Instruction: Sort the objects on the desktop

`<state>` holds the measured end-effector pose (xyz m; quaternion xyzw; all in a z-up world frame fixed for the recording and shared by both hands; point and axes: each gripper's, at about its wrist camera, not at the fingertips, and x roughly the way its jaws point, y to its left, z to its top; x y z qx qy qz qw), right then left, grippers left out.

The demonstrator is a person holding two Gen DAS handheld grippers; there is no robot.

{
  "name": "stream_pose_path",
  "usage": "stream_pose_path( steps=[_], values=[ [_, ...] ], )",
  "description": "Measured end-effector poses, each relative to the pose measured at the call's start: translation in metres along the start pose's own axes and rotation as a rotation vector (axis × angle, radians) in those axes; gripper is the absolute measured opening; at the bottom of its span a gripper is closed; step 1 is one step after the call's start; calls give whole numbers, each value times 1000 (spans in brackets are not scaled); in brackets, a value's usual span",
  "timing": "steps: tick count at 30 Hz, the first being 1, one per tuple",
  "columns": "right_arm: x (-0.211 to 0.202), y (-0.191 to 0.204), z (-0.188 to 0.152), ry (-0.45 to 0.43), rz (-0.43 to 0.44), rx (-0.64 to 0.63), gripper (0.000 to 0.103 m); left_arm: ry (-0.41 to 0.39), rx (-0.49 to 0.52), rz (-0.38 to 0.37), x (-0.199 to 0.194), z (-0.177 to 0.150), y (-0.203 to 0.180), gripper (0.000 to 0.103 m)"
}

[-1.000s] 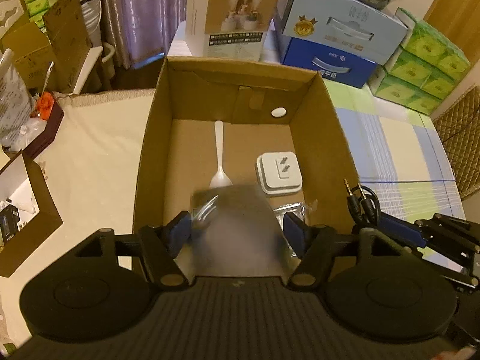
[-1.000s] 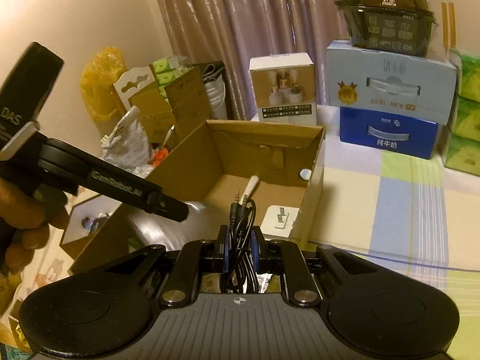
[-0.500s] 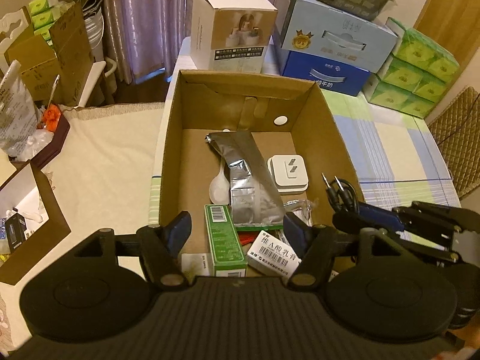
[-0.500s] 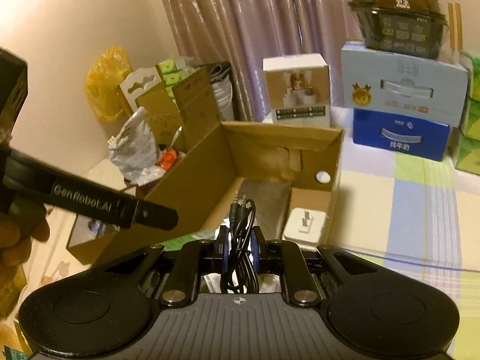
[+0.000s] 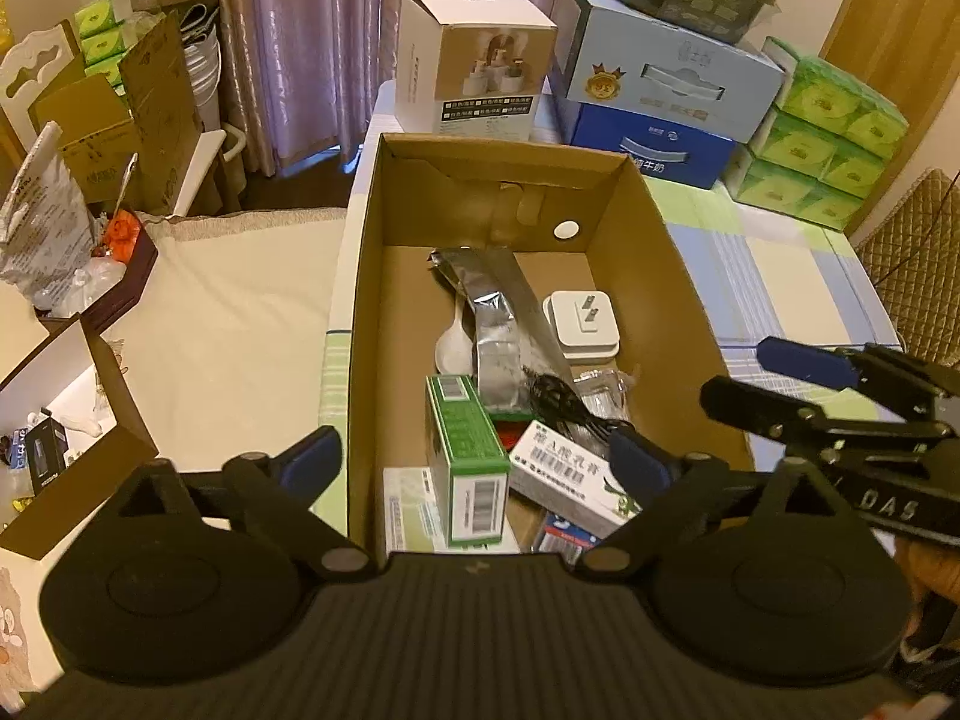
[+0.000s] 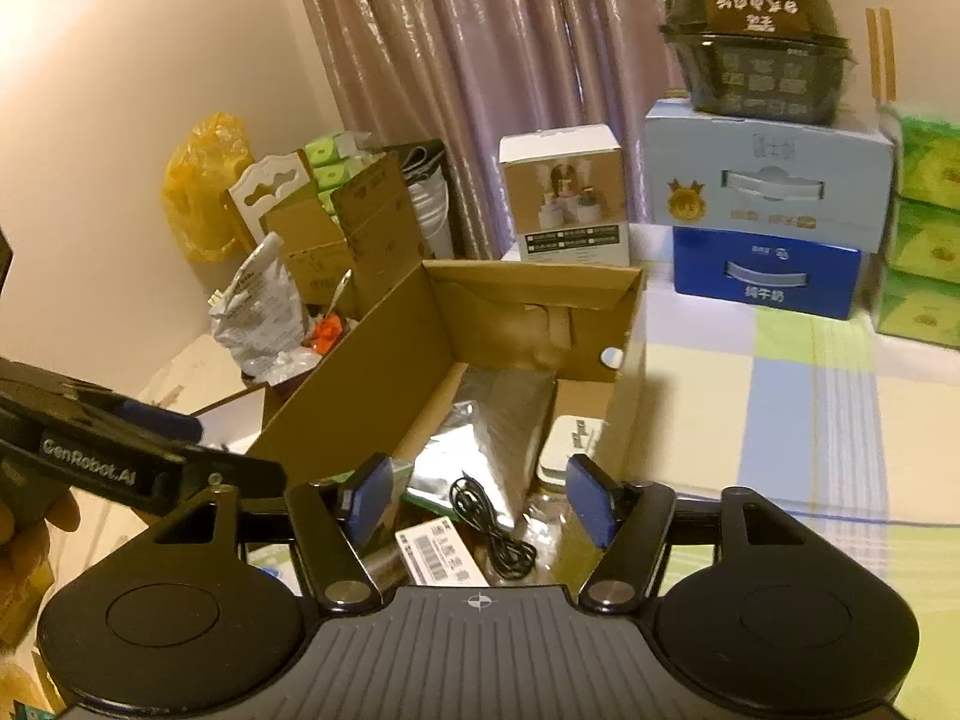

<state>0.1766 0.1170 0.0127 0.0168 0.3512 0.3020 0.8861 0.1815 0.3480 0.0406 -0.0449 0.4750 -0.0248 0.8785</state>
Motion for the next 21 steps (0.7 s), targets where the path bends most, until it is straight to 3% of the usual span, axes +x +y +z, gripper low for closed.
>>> stream_pose_path(
  steps=[3, 12, 21],
  values=[
    [-15, 2, -4, -8, -5, 0, 75, -14, 15, 13, -9, -10, -6, 102],
    [-56, 21, -26, -14, 13, -34, 96, -48, 60, 79, -46, -46, -24, 102],
    [-89, 34, -48, 3, 2, -69, 101, -88, 39, 130, -79, -87, -44, 102]
  ],
)
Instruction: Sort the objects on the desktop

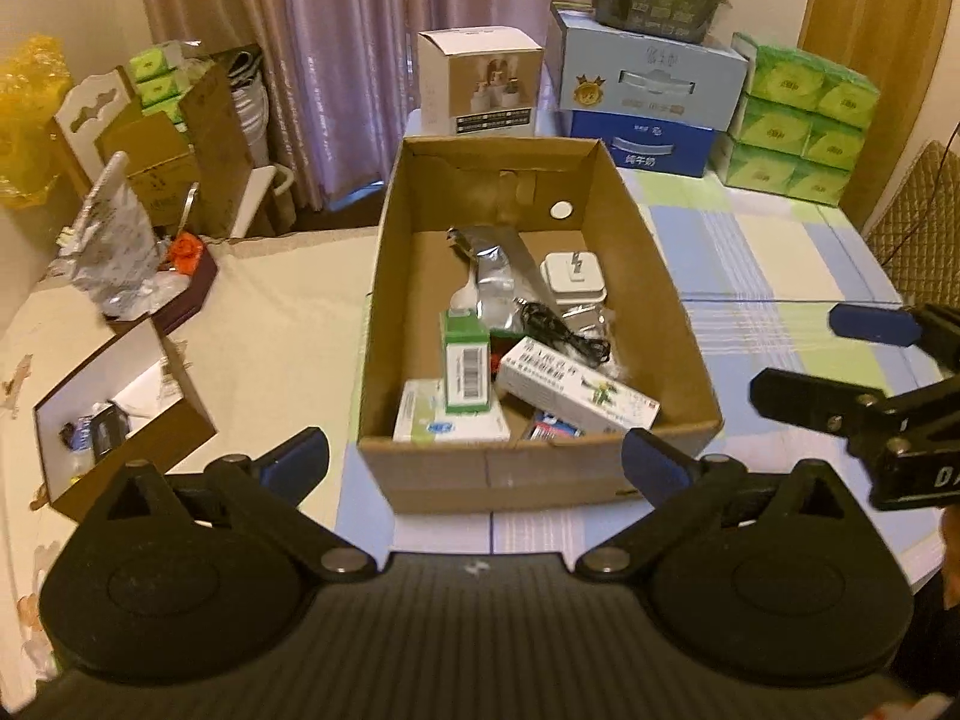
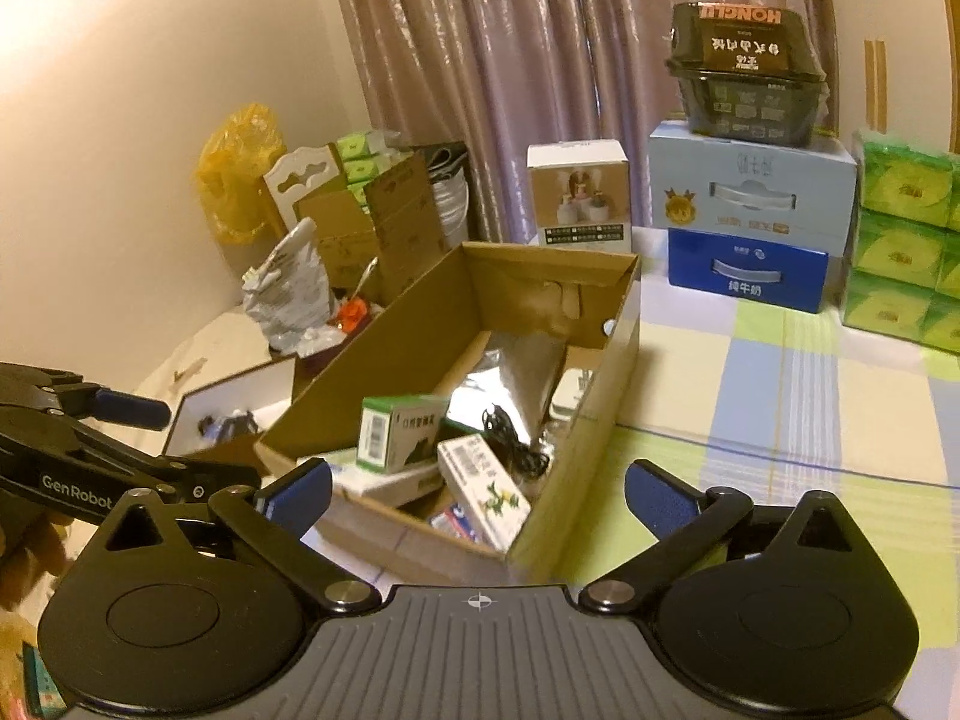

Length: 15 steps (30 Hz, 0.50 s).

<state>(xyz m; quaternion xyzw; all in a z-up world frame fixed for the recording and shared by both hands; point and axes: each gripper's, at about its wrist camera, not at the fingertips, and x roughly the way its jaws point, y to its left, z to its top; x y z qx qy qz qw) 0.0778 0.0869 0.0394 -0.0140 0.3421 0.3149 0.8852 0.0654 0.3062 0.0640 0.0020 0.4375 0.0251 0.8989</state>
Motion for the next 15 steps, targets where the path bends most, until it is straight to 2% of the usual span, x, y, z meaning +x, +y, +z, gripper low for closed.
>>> stream_pose_path(
  steps=[7, 15],
  values=[
    [-23, 14, -22, 31, -22, -29, 101, -15, -25, 47, -24, -30, -5, 102],
    [-51, 27, -52, 22, -39, -48, 101, -86, -60, 70, -54, -61, -16, 102]
  ],
)
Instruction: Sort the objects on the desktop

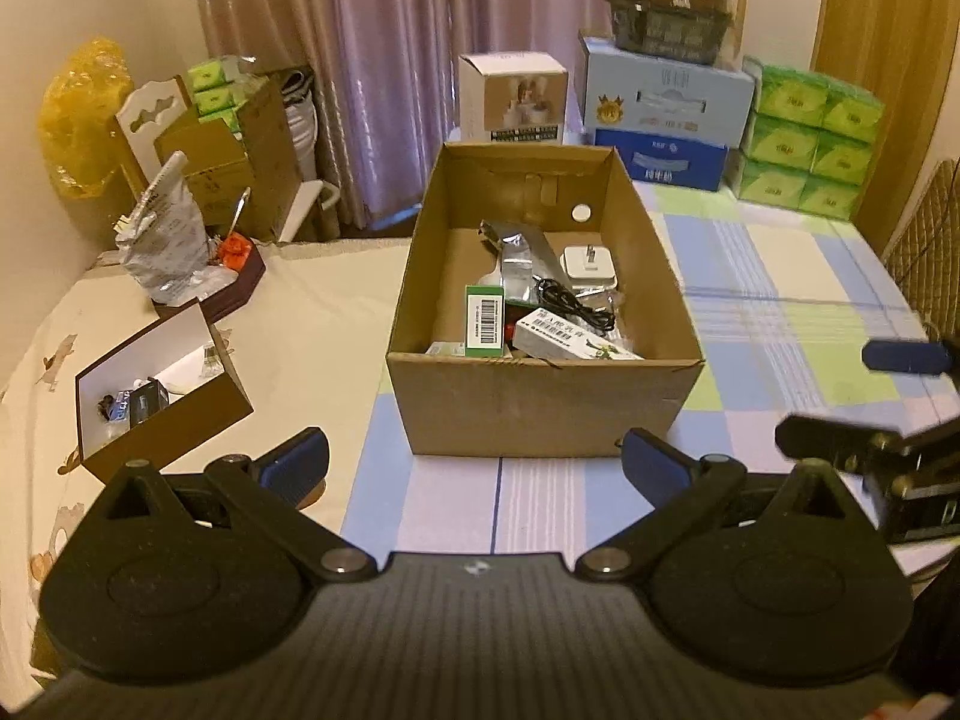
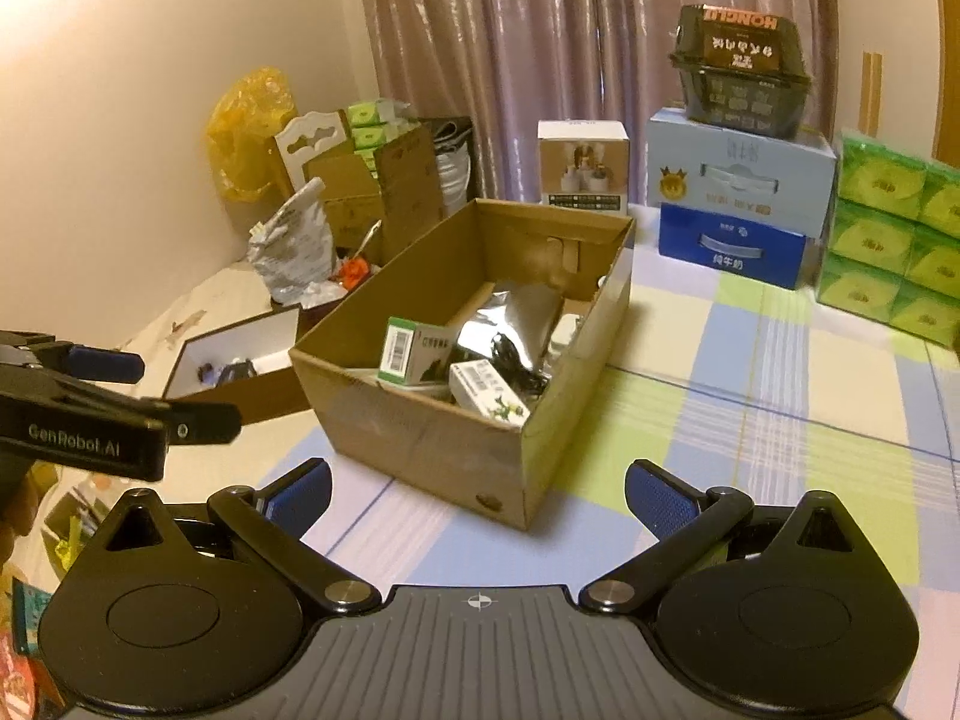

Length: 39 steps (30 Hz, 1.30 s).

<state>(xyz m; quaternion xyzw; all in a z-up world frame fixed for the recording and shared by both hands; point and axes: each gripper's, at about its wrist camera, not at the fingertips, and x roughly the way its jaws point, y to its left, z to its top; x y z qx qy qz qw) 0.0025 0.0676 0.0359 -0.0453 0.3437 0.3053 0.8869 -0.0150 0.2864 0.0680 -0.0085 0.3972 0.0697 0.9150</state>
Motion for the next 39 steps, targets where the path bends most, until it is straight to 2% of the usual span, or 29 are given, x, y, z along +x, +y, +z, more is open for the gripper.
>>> stream_pose_path(
  steps=[9, 20, 39],
  values=[
    [-26, -1, -20, -31, -34, 23, 101, -29, -107, -4, -26, -39, -8, 102],
    [-45, -3, -35, -36, -65, 20, 101, -14, -157, -6, -32, -76, -21, 102],
    [-23, -10, -41, -25, -53, 66, 101, -29, -122, 13, -29, -73, -37, 102]
  ],
)
